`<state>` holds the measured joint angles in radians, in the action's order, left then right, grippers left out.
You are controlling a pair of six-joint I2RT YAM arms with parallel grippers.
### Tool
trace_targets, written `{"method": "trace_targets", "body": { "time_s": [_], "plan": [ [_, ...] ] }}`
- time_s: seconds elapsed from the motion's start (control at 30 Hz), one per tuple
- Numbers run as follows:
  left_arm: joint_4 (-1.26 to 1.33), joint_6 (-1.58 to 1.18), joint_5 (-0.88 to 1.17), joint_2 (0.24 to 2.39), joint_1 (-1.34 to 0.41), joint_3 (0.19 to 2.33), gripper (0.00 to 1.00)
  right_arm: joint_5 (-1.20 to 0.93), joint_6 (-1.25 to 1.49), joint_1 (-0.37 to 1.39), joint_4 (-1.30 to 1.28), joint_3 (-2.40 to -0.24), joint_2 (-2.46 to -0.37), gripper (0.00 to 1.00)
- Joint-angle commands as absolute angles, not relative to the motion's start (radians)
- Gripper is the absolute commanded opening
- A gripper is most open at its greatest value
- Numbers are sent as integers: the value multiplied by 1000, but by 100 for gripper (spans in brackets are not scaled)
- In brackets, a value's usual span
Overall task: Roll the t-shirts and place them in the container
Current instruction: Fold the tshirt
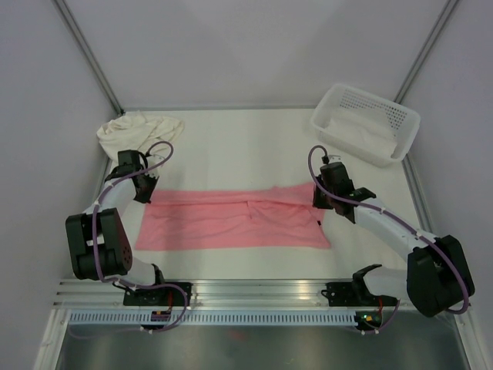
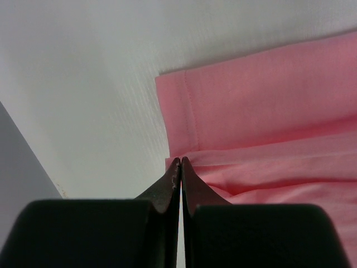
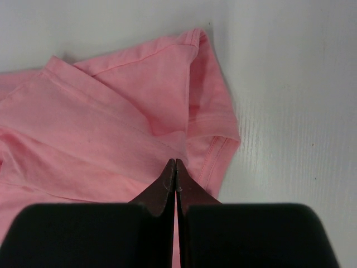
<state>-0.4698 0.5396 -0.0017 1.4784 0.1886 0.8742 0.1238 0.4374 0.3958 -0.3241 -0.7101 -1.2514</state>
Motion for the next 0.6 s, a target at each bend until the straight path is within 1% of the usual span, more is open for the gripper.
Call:
{"method": "trace_targets", "body": {
  "time_s": [0.0, 0.27, 0.57],
  "plan": [
    [-454, 592, -29, 1453, 195, 893, 2, 156, 433, 400, -351, -735, -1218, 0],
    [-449, 600, -38, 1473, 195, 884, 2, 115, 489, 407, -307, -631, -1215, 0],
    [-403, 617, -75, 1512, 196, 831, 2, 107, 548, 423, -250, -583, -1318, 0]
  ]
}}
